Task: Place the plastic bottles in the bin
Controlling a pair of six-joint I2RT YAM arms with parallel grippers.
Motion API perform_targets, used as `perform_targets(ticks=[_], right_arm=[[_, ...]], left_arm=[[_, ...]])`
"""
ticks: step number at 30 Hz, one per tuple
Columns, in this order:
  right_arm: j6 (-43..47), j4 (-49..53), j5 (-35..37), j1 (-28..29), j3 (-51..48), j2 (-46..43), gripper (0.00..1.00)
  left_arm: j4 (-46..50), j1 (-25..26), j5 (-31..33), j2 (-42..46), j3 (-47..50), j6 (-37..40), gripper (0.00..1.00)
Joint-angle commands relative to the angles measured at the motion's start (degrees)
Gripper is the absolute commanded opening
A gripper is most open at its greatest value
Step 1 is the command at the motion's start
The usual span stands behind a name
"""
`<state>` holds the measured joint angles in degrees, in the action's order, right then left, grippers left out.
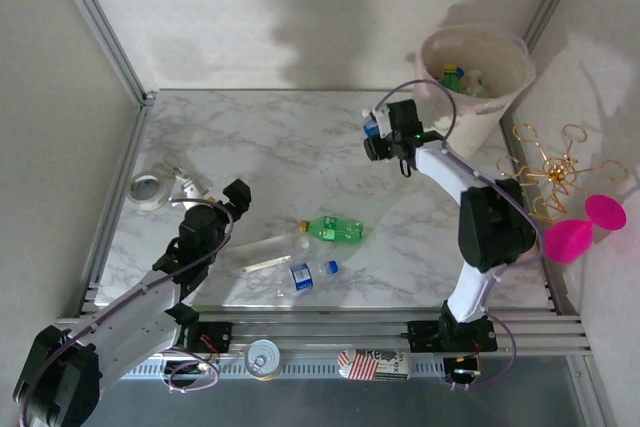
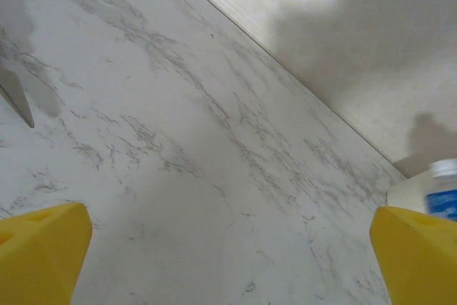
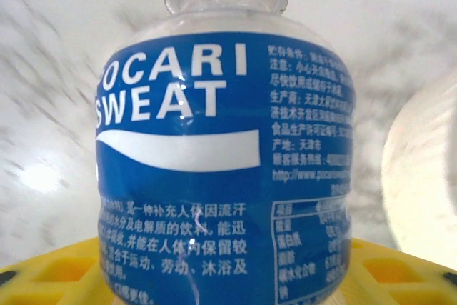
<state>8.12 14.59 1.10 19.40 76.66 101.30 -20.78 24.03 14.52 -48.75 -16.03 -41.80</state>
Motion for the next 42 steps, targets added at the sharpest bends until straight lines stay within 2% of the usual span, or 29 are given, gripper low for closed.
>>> perform_targets(ticks=[1, 7, 11, 18, 22, 25, 35, 42], right_arm=[[-2.5, -4.0, -5.6, 0.0, 0.9, -6.9, 0.58], [-7.1, -5.1, -9.6, -1.9, 4.9, -13.7, 0.56], [-11.7, -6.3, -9.9, -5.4, 8.0, -17.0, 0.54], [-13.2, -9.6, 1.3, -10.9, 12.1, -19.7, 0.53], [-11.1, -6.9, 8.8, -12.9, 17.1, -16.1, 0.52], [-9.6, -3.5, 11.7, -14.5, 21.6, -11.8, 0.52], [-11.8, 7.4, 10.8, -18.0, 33.7, 1.6, 0.53], [-13.4, 10.1, 9.1, -18.9, 35.2, 6.0, 0.59]], left_arm=[[-0.4, -0.6, -0.6, 0.8, -1.2, -0.7, 1.00], [-1.0, -0.7, -1.1, 0.5, -0.8, -1.4, 1.00], [-1.4, -0.7, -2.2, 0.3, -0.5, -1.7, 1.00], [-2.1, -0.7, -3.6, -0.5, -0.2, -1.4, 1.00], [-2.3, -0.7, -3.8, -0.9, -0.2, -0.8, 1.00], [-2.2, -0.7, -4.2, -1.1, -0.3, -0.4, 1.00], [-0.4, -0.7, -5.0, -0.1, -0.4, 0.4, 1.00], [1.1, -0.7, -4.8, 1.2, -0.8, 1.1, 1.00]])
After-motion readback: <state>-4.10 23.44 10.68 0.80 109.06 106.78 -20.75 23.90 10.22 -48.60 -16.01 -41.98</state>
